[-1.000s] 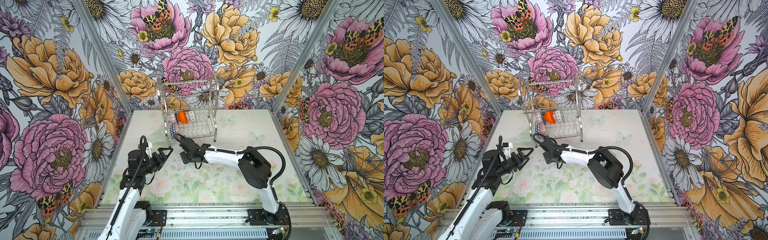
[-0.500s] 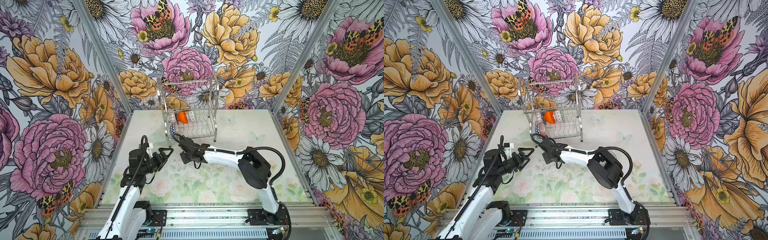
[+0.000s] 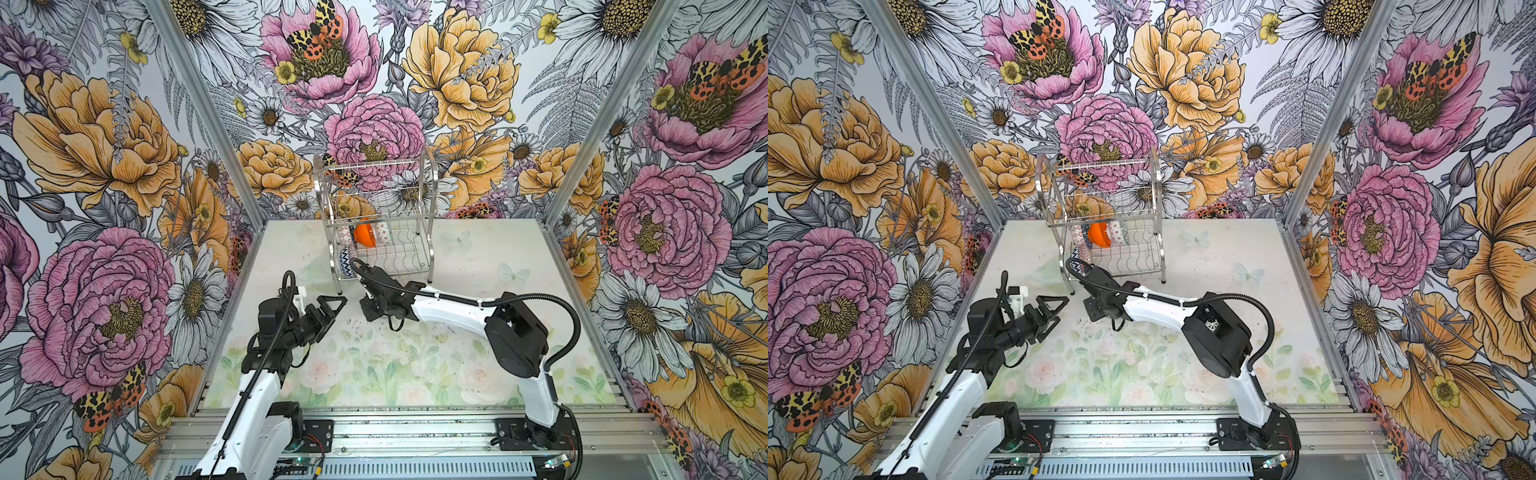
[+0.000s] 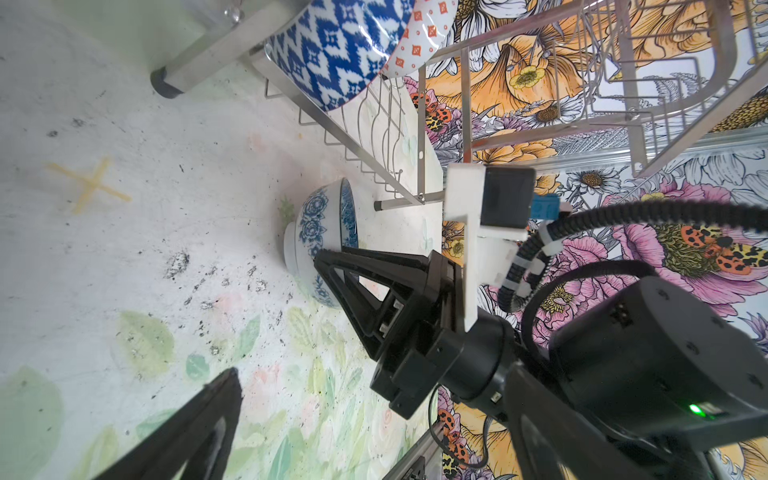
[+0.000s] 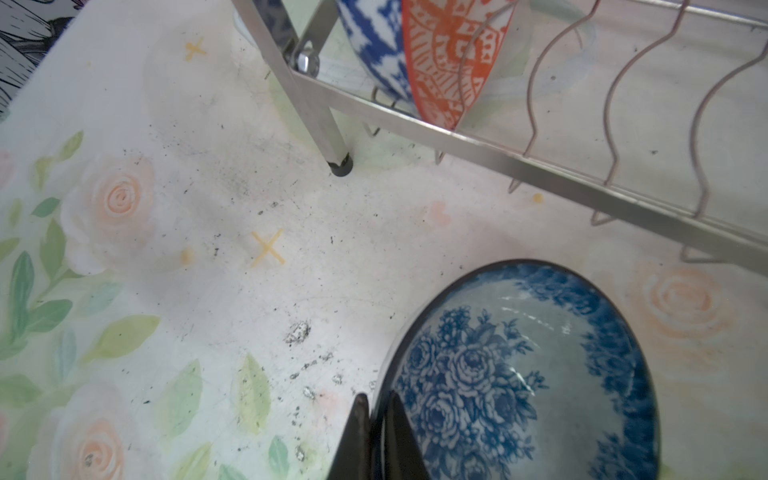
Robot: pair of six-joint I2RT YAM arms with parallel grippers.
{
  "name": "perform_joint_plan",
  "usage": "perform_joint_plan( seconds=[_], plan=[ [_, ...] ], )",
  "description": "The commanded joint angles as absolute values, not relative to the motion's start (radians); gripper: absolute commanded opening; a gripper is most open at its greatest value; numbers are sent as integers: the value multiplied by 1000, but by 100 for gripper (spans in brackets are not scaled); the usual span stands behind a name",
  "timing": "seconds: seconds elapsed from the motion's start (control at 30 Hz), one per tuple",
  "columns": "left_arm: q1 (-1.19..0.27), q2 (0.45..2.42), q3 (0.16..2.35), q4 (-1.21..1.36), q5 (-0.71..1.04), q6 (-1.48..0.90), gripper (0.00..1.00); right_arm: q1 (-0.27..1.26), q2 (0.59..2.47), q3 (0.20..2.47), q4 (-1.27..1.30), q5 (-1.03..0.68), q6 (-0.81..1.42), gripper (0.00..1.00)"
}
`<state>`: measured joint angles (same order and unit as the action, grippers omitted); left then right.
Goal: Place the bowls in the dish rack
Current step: 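Lift the blue-floral bowl on edge with the right gripper near the rack front, then carry the blue-floral bowl into the rack beside the orange-patterned bowl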
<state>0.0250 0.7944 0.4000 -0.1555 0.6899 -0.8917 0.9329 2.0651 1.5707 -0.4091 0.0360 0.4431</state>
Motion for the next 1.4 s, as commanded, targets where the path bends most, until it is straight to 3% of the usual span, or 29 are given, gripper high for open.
perform_joint_plan(
  seconds=[0.0,0.43,0.73,1.1,1.37],
  plan=[
    [34,785,403,-130,712,-885,99,923,1991,1543,-397,-46,468,0],
    [-21,883,604,-230,692,-763,99,831,1824,1445,-233,-211,506,0],
    [-140,969,702,-247,585,-701,99,729,1743,1346,5,-344,591,0],
    [-165,968,721,-253,544,-691,99,686,1764,1352,101,-393,642,0],
    [-176,981,735,-220,536,-706,99,658,1812,1330,311,-432,734,0]
  ],
)
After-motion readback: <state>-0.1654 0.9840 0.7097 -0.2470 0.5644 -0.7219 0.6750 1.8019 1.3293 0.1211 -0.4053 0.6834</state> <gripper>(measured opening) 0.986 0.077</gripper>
